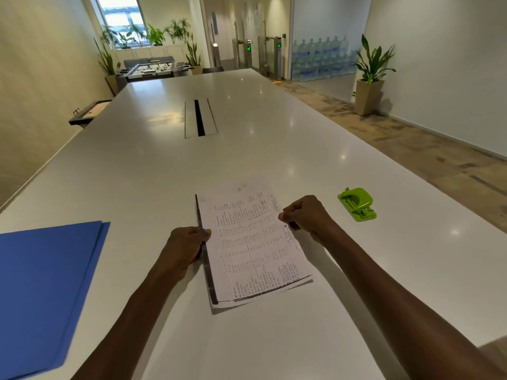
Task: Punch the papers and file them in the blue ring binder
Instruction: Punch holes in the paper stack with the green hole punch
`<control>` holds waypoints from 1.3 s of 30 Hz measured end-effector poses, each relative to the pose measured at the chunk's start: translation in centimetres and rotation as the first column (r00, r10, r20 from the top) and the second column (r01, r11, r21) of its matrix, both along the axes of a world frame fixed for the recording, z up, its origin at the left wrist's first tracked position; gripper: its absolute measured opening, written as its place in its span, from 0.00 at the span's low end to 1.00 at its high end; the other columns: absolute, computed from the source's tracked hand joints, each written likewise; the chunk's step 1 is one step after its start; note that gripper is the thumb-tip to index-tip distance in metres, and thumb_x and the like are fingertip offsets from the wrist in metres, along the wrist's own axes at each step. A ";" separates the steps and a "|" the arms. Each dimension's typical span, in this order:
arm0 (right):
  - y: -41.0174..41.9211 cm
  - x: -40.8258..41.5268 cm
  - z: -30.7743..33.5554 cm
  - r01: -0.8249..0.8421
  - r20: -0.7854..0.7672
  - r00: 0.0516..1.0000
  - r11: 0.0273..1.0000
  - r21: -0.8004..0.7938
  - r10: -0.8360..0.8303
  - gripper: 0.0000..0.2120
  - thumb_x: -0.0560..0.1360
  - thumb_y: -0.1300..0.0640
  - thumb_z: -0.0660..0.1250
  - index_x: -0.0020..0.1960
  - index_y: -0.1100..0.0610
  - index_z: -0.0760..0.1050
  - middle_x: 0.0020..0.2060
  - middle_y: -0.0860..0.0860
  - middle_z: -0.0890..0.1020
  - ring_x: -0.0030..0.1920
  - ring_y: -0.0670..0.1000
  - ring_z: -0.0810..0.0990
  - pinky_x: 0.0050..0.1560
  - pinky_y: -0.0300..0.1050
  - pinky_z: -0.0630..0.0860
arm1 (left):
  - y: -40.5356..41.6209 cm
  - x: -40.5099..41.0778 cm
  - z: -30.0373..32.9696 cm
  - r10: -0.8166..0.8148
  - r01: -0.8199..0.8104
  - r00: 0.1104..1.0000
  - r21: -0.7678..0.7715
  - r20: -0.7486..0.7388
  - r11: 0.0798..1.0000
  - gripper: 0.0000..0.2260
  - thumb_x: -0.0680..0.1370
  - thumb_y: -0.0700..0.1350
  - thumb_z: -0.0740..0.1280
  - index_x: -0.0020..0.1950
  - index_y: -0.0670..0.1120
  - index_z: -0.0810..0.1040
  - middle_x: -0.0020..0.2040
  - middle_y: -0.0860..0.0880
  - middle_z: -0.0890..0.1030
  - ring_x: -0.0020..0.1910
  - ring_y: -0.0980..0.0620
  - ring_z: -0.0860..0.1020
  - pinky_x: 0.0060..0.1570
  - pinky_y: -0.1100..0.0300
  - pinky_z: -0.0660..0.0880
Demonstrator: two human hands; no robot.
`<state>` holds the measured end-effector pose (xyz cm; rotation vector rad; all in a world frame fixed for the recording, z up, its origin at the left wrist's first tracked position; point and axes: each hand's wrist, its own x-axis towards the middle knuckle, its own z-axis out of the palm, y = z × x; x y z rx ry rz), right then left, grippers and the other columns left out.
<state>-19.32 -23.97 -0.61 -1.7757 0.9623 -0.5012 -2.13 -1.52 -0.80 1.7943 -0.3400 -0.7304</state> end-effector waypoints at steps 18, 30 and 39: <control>1.9 1.3 -2.6 0.004 -0.130 0.991 0.964 -0.265 -0.039 0.09 0.69 0.60 0.75 0.39 0.67 0.82 0.36 0.55 0.86 0.25 0.34 0.75 0.27 0.26 0.68 | 1.7 1.8 -1.2 0.104 -0.130 0.972 0.115 0.212 0.985 0.01 0.74 0.36 0.74 0.43 0.39 0.85 0.35 0.39 0.85 0.26 0.50 0.79 0.27 0.65 0.79; 2.1 1.7 -2.7 -0.026 -0.173 0.984 0.943 -0.331 -0.034 0.08 0.71 0.58 0.74 0.46 0.63 0.83 0.42 0.54 0.85 0.41 0.50 0.82 0.40 0.38 0.71 | 1.5 1.2 -1.3 0.052 -0.165 0.870 0.190 0.490 0.968 0.04 0.74 0.41 0.74 0.42 0.41 0.87 0.35 0.45 0.85 0.34 0.47 0.83 0.42 0.55 0.81; 2.6 1.5 -2.5 -0.039 -0.234 0.972 0.956 -0.292 -0.032 0.12 0.71 0.61 0.70 0.37 0.71 0.77 0.30 0.58 0.81 0.28 0.45 0.75 0.30 0.38 0.67 | 1.8 0.6 -1.1 0.019 -0.165 0.854 0.237 0.520 0.957 0.05 0.74 0.43 0.74 0.39 0.43 0.86 0.34 0.46 0.85 0.33 0.49 0.83 0.41 0.57 0.80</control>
